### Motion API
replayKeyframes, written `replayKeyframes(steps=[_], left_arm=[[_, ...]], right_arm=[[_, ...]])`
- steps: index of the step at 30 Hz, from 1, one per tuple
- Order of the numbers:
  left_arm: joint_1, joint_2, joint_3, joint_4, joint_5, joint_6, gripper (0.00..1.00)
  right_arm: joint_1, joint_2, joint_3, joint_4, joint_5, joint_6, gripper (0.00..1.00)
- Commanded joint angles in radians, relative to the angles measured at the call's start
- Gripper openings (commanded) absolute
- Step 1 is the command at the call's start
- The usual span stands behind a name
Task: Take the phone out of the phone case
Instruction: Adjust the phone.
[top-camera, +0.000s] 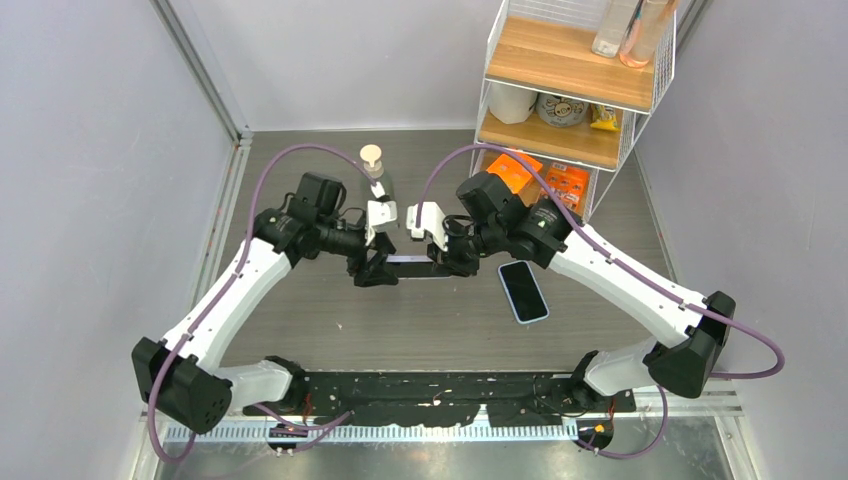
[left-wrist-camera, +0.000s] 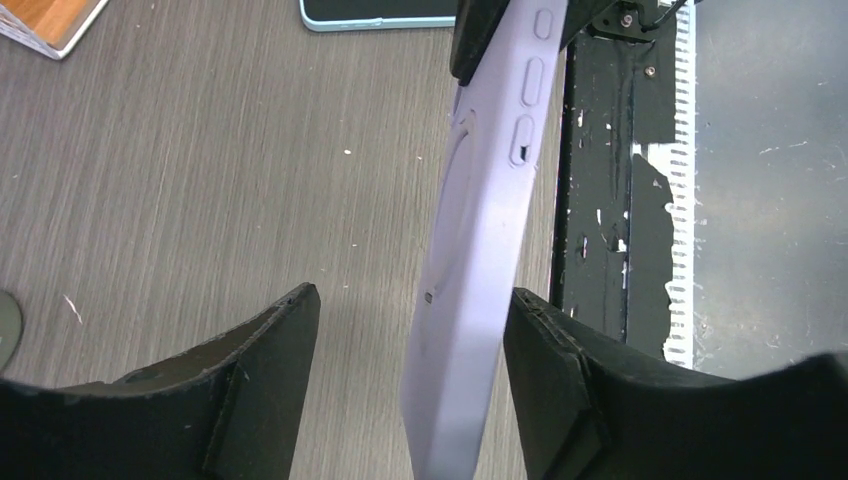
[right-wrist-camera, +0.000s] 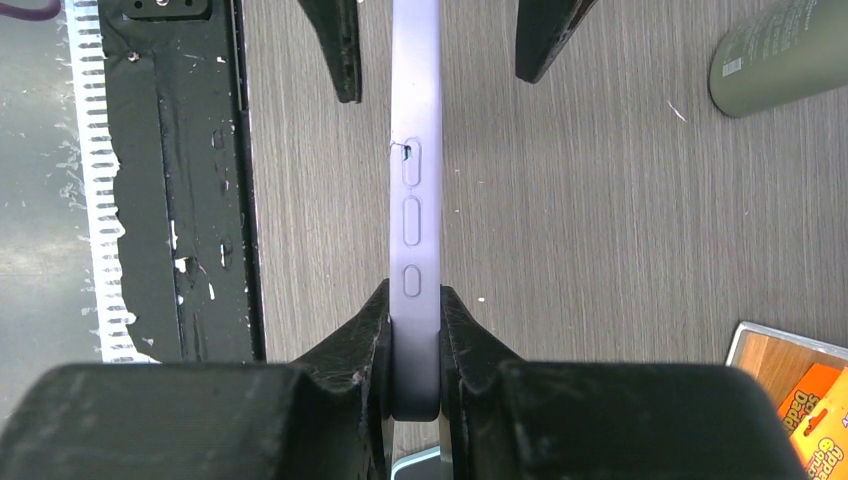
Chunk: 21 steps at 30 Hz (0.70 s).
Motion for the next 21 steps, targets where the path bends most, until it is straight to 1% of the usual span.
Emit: replayKeyframes(steps=[1, 6, 8, 9, 10, 12, 13, 17, 19, 20, 21], left_arm=[[-0.010, 0.022, 0.044, 0.015, 0.007, 0.020, 0.66], [-0.016, 0.047, 0.042, -0.005, 0.010, 0.040, 0.48], [-0.018, 0.054, 0.041, -0.015, 0.011, 0.048, 0.39], [-0.018, 0.057, 0.041, -0.020, 0.011, 0.052, 0.32], [-0.018, 0.061, 0.041, -0.025, 0.011, 0.056, 0.24], [-0.018, 0.066, 0.041, -0.036, 0.009, 0.059, 0.05], [-0.018, 0.067, 0.039, -0.036, 0.006, 0.058, 0.00], [-0.016, 0.051, 0.012, -0.009, -0.007, 0.043, 0.00], [-0.009, 0.030, -0.013, 0.017, -0.006, 0.033, 0.00], [-0.002, 0.018, -0.029, 0.034, -0.006, 0.025, 0.00], [0.007, 0.004, -0.045, 0.054, -0.001, 0.018, 0.00]], right_arm=[[0.007, -0.039, 0.035, 0.071, -0.015, -0.008, 0.05], [0.006, -0.047, 0.027, 0.078, -0.013, -0.009, 0.05], [0.007, -0.049, 0.026, 0.081, -0.012, -0.007, 0.05], [0.007, -0.048, 0.026, 0.083, -0.011, -0.007, 0.05], [0.007, -0.048, 0.027, 0.085, -0.009, -0.004, 0.05], [0.007, -0.048, 0.028, 0.087, -0.009, 0.000, 0.05], [0.007, -0.048, 0.026, 0.088, -0.009, 0.001, 0.05], [0.006, -0.050, 0.024, 0.102, 0.006, 0.017, 0.06], [0.003, -0.053, 0.025, 0.111, 0.020, 0.029, 0.26], [-0.002, -0.056, 0.025, 0.114, 0.027, 0.034, 0.42], [-0.008, -0.058, 0.025, 0.121, 0.029, 0.046, 0.48]])
